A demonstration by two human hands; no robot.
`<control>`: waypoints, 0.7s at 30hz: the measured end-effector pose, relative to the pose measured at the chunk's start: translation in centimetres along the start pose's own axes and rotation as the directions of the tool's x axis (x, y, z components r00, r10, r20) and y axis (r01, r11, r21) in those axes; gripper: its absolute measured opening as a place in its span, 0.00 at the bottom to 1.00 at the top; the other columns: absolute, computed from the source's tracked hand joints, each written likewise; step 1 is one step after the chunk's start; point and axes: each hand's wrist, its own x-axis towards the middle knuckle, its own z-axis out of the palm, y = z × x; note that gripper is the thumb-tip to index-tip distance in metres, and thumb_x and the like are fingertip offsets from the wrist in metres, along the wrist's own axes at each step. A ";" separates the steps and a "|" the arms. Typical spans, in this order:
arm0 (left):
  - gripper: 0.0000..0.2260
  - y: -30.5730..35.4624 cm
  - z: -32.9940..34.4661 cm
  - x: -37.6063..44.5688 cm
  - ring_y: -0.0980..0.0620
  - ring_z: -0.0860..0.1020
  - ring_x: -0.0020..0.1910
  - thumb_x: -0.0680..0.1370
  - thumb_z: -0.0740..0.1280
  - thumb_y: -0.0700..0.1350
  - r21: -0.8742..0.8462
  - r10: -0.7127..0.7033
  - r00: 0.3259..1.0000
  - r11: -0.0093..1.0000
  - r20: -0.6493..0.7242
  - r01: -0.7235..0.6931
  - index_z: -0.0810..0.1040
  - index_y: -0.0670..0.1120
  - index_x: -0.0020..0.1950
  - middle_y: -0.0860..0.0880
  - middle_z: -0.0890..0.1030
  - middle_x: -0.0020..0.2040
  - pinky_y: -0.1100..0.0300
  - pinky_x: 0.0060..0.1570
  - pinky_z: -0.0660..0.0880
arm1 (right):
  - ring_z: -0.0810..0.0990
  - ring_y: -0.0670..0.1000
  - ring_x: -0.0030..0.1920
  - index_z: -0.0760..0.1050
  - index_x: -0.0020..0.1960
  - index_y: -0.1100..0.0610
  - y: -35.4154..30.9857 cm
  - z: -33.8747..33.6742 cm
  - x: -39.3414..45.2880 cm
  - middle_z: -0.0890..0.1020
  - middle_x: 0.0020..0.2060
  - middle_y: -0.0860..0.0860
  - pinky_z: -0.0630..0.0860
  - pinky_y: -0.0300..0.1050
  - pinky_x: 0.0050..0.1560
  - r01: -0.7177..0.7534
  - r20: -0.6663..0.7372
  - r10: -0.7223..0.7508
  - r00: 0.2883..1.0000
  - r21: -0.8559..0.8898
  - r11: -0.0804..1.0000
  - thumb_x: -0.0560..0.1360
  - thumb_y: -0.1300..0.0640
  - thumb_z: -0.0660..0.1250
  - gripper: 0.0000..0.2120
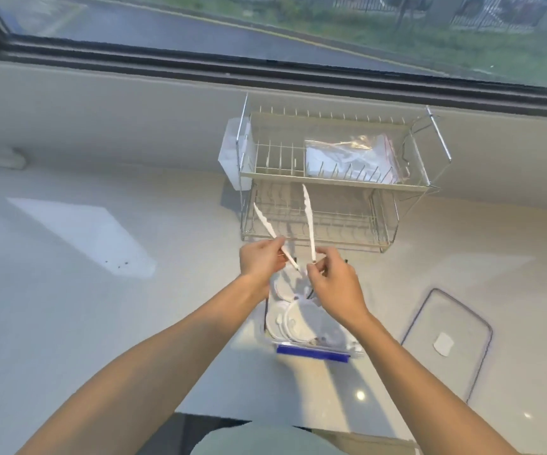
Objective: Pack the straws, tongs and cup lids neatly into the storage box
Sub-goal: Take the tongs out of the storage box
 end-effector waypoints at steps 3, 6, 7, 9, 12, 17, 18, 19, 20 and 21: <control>0.09 -0.2 -5.5 1.1 0.50 0.82 0.36 0.77 0.76 0.46 0.046 0.072 0.992 0.997 -0.101 -0.067 0.85 0.39 0.48 0.46 0.85 0.38 0.59 0.44 0.83 | 0.83 0.53 0.39 0.73 0.65 0.56 -2.1 5.3 -0.4 0.84 0.39 0.51 0.81 0.56 0.42 -0.103 0.184 0.083 0.979 0.099 0.990 0.80 0.57 0.67 0.13; 0.10 -1.6 -10.4 2.1 0.50 0.77 0.33 0.76 0.76 0.48 0.126 0.099 0.979 0.989 -0.181 -0.077 0.86 0.41 0.44 0.48 0.81 0.32 0.54 0.45 0.81 | 0.80 0.52 0.32 0.71 0.63 0.58 -3.4 10.1 -1.1 0.82 0.37 0.54 0.78 0.48 0.29 -0.263 0.333 0.189 0.924 0.194 0.945 0.80 0.62 0.66 0.12; 0.10 -2.2 -11.8 2.3 0.50 0.76 0.33 0.76 0.75 0.48 0.150 0.092 0.974 0.987 -0.205 -0.062 0.85 0.41 0.42 0.48 0.80 0.32 0.54 0.45 0.80 | 0.79 0.52 0.31 0.70 0.62 0.58 -3.6 11.6 -1.4 0.81 0.37 0.54 0.77 0.46 0.27 -0.306 0.366 0.220 0.904 0.198 0.931 0.80 0.63 0.65 0.12; 0.12 -3.7 -14.3 2.6 0.49 0.75 0.33 0.77 0.74 0.49 0.200 0.062 0.964 0.980 -0.258 -0.009 0.85 0.41 0.39 0.47 0.79 0.31 0.55 0.42 0.77 | 0.79 0.52 0.34 0.68 0.63 0.58 -3.9 14.4 -2.1 0.79 0.39 0.54 0.77 0.45 0.27 -0.354 0.414 0.262 0.872 0.163 0.921 0.79 0.64 0.62 0.13; 0.15 -6.3 -17.1 2.8 0.46 0.70 0.34 0.77 0.71 0.47 0.282 0.014 0.952 0.956 -0.304 0.076 0.79 0.36 0.37 0.44 0.74 0.32 0.56 0.37 0.69 | 0.78 0.54 0.37 0.65 0.63 0.56 -3.9 17.9 -3.3 0.78 0.43 0.56 0.77 0.44 0.28 -0.395 0.490 0.315 0.812 0.065 0.916 0.78 0.65 0.59 0.14; 0.07 -9.4 -19.5 3.3 0.47 0.71 0.32 0.75 0.70 0.39 0.429 -0.072 0.963 0.885 -0.261 0.183 0.77 0.39 0.38 0.47 0.75 0.33 0.59 0.33 0.66 | 0.76 0.56 0.41 0.64 0.60 0.58 -2.8 21.5 -4.8 0.75 0.48 0.58 0.82 0.49 0.34 -0.427 0.538 0.372 0.757 -0.024 0.904 0.77 0.68 0.56 0.13; 0.04 -9.8 -19.7 3.5 0.47 0.74 0.34 0.75 0.71 0.39 0.446 -0.066 0.963 0.876 -0.262 0.182 0.80 0.39 0.43 0.48 0.79 0.36 0.60 0.34 0.69 | 0.76 0.55 0.41 0.64 0.61 0.58 -2.7 21.8 -4.8 0.75 0.49 0.58 0.83 0.49 0.35 -0.430 0.536 0.380 0.754 -0.035 0.902 0.77 0.67 0.56 0.13; 0.04 -10.0 -19.7 3.7 0.47 0.78 0.38 0.75 0.72 0.40 0.455 -0.060 0.964 0.873 -0.260 0.177 0.80 0.41 0.48 0.48 0.82 0.41 0.60 0.36 0.71 | 0.76 0.55 0.41 0.64 0.61 0.57 -2.5 22.1 -4.7 0.76 0.50 0.59 0.84 0.49 0.35 -0.436 0.530 0.389 0.753 -0.041 0.899 0.78 0.67 0.56 0.14; 0.08 -10.0 -19.7 4.0 0.48 0.80 0.42 0.76 0.73 0.41 0.453 -0.060 0.964 0.874 -0.259 0.176 0.80 0.44 0.54 0.48 0.83 0.46 0.61 0.38 0.72 | 0.76 0.55 0.41 0.64 0.62 0.57 -2.5 22.3 -4.4 0.76 0.51 0.59 0.84 0.49 0.35 -0.447 0.523 0.399 0.753 -0.039 0.894 0.78 0.67 0.57 0.14; 0.12 -9.9 -19.5 4.3 0.49 0.80 0.44 0.76 0.73 0.41 0.440 -0.062 0.964 0.880 -0.260 0.176 0.78 0.46 0.58 0.48 0.83 0.49 0.62 0.39 0.72 | 0.76 0.54 0.41 0.64 0.63 0.57 -2.4 22.5 -4.1 0.76 0.51 0.59 0.84 0.49 0.35 -0.466 0.519 0.410 0.750 -0.025 0.884 0.78 0.67 0.57 0.15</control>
